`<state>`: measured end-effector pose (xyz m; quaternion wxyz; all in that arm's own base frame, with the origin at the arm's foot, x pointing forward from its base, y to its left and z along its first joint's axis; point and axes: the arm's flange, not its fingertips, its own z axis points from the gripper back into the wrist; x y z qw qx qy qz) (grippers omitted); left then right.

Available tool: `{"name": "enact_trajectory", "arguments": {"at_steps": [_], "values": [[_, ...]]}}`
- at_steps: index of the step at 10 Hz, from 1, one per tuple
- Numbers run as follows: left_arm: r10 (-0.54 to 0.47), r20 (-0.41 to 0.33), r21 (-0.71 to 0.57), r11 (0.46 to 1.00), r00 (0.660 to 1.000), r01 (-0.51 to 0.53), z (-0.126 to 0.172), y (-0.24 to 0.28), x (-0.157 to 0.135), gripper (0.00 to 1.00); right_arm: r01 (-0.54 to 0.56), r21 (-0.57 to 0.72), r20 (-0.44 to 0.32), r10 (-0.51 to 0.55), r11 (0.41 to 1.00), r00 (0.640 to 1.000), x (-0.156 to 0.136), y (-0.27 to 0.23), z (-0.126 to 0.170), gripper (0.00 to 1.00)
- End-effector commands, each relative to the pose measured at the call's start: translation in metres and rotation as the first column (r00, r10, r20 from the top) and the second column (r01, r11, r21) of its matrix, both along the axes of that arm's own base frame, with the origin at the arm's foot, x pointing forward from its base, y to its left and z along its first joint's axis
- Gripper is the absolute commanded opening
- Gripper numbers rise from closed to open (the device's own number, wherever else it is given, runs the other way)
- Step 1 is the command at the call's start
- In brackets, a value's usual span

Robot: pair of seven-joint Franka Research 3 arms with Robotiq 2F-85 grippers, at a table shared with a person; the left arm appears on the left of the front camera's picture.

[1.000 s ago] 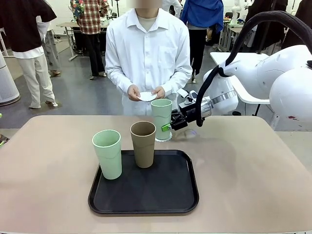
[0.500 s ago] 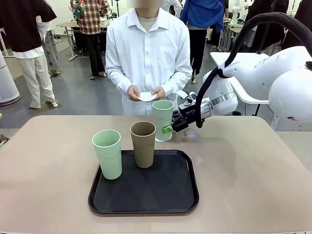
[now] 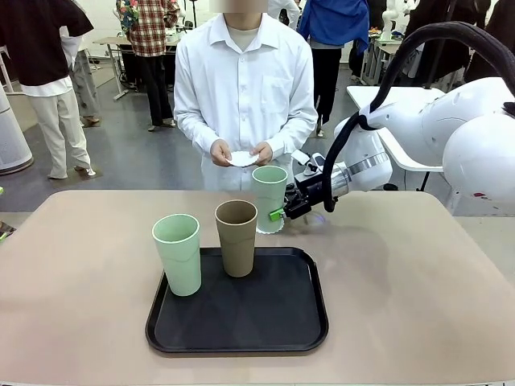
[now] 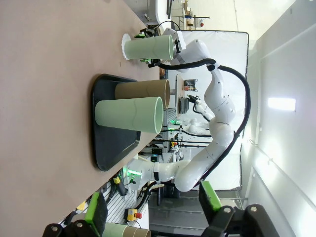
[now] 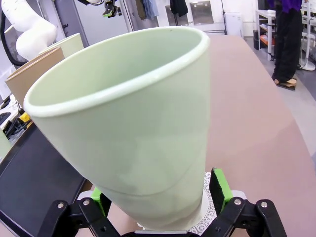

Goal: Place coasters on the table and set cups on them.
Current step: Pick up one Reusable plastic cup and place it on a coaster set by the human.

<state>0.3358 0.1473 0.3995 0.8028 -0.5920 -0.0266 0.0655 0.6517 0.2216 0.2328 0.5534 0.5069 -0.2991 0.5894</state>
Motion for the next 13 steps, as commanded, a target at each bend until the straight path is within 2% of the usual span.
{"name": "enact_trajectory", "arguments": {"at_steps": [1,13], "values": [[0.005,0.008,-0.013,1.000,1.000,-0.005,0.0018,0.0008,-0.0005,1.00,-0.022,-0.022,-0.023,0.022,1.000,1.000,0.0065,0.0023,0.0033,1.00],[0.005,0.008,-0.013,1.000,1.000,-0.005,0.0018,0.0008,-0.0005,1.00,-0.046,-0.035,-0.040,0.044,0.998,0.998,0.0046,-0.0053,0.0021,1.00]]}}
